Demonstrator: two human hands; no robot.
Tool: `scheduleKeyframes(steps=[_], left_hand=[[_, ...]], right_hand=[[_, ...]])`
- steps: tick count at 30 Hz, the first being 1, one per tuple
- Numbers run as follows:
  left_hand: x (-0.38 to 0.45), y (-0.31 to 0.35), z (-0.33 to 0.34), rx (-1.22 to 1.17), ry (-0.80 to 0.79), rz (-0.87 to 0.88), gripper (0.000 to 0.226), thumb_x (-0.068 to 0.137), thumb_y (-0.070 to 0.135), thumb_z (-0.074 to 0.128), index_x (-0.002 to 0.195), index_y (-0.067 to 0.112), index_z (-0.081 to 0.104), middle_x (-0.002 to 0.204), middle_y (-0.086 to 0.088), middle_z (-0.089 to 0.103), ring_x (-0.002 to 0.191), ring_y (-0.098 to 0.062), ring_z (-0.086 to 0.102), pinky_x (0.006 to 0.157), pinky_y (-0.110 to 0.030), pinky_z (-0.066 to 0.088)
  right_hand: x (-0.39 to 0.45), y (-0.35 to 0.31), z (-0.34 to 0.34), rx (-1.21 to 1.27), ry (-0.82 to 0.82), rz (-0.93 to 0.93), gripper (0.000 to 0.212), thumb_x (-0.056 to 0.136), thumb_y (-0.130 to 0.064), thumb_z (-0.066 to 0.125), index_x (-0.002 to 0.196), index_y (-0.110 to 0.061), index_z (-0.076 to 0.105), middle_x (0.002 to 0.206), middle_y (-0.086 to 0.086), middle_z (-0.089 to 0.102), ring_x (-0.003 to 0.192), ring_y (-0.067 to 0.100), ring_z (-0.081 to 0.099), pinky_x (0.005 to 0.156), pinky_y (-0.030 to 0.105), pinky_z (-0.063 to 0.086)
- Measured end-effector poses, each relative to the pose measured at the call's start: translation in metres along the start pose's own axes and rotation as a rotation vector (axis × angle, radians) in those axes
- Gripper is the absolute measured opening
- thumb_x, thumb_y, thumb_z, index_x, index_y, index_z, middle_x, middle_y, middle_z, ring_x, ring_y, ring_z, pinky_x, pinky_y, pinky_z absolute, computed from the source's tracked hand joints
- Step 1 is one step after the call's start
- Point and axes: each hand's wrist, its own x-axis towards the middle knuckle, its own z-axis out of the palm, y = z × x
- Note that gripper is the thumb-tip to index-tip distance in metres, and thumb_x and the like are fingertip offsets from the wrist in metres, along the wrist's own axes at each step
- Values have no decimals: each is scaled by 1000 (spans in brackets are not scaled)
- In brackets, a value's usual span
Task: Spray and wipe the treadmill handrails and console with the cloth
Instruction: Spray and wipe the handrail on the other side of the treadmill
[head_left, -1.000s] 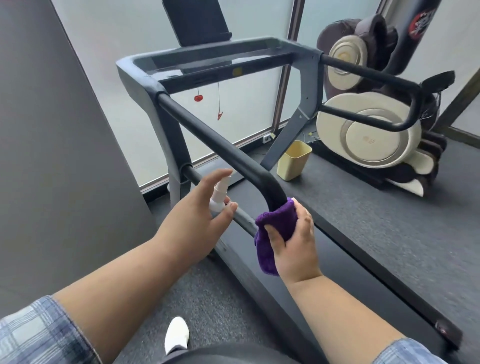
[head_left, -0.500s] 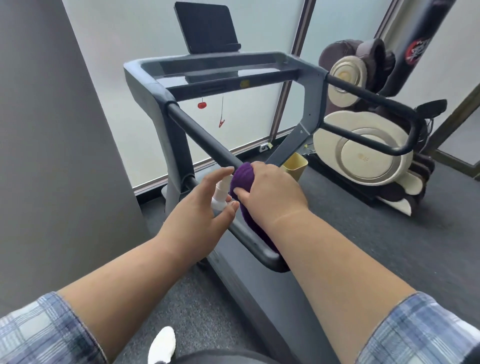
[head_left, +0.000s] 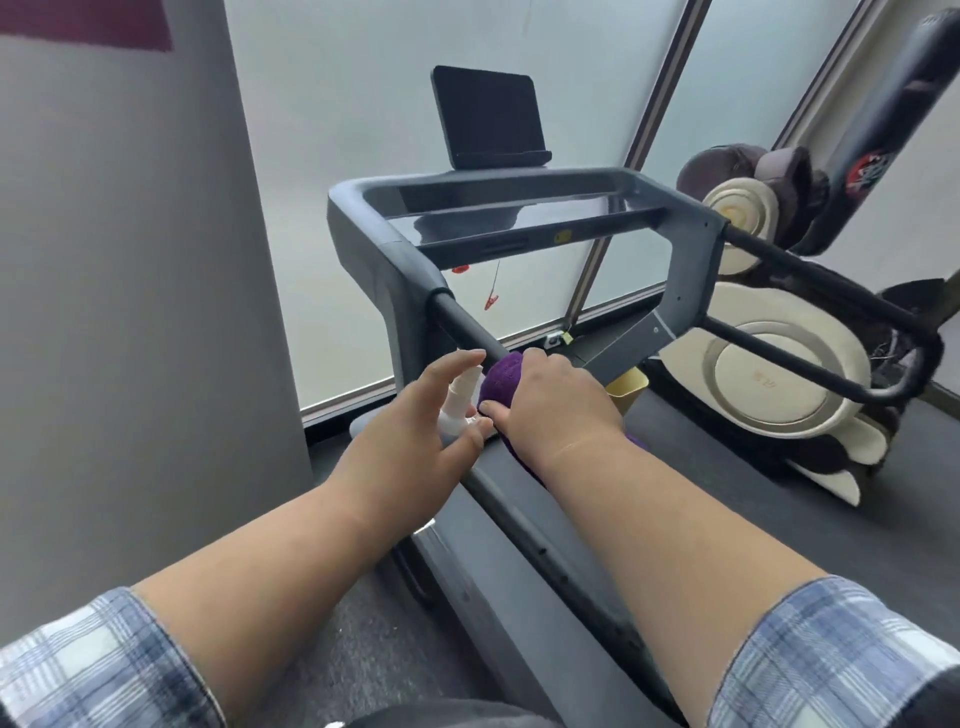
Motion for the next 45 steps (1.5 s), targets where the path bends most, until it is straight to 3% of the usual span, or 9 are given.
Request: scheduleKeyframes(steps=[3,7,18,20,24,32,37,41,45], left_hand=[[29,-21,-23,16,9,9,55,81,62,50,127,79,26,107,37,58,91,-2,63,79,-30,50],[66,-49,-51,-16,-3,13,55,79,63,48,130,74,29,110,19,62,83,-10,61,78,-36,54],[117,-86,-70,12,-43,65,54,83,62,49,132,72,28,108,14,64,88,-11,63,81,-37,53],[122,-81,-65,14,-49,81,55,83,60,50,131,72,28,109,15,65,88,-10,63,79,-35,51],[121,-68,-51,48,-56,119,57,82,58,53,127,78,24,113,15,64,92,-9,63,76,-33,50],[85,-19,1,-5,-55,120,54,82,56,55,123,78,27,91,28,62,83,10,60,63,-17,40],[44,20,36,7,-63,95,53,82,58,54,125,78,29,88,23,65,79,7,61,59,-22,44],[13,47,58,20,-84,72,53,84,57,56,126,76,31,88,20,65,64,0,63,59,-35,57],[-12,71,75,54,-83,68,52,85,58,55,127,76,30,83,17,67,58,-3,65,55,-31,53]], right_hand=[[36,-26,6,3,1,12,64,84,-68,60,124,-19,49,121,8,58,113,33,57,86,43,49],[77,-59,12,-4,29,20,60,84,-64,62,120,-18,49,119,8,59,111,33,58,80,40,46],[120,-96,17,-43,11,47,61,84,-56,65,126,-17,46,122,9,56,113,33,57,76,41,45],[118,-92,15,-37,-2,51,55,85,-49,66,125,-18,46,121,9,56,112,34,57,70,41,40],[108,-83,10,-28,-37,21,45,86,-32,62,125,-18,45,120,11,56,111,35,59,74,41,47],[40,-20,-5,51,-99,51,18,89,-28,50,104,-21,44,113,7,59,104,35,62,66,39,42],[-12,23,-14,83,-103,30,21,91,-28,50,110,-20,46,95,2,41,105,33,61,66,39,41],[-46,53,-19,97,-119,22,20,90,-27,52,106,-20,43,107,6,58,104,35,62,66,39,45],[-74,78,-23,131,-147,23,22,90,-28,54,108,-21,43,109,7,60,105,35,60,70,42,50]])
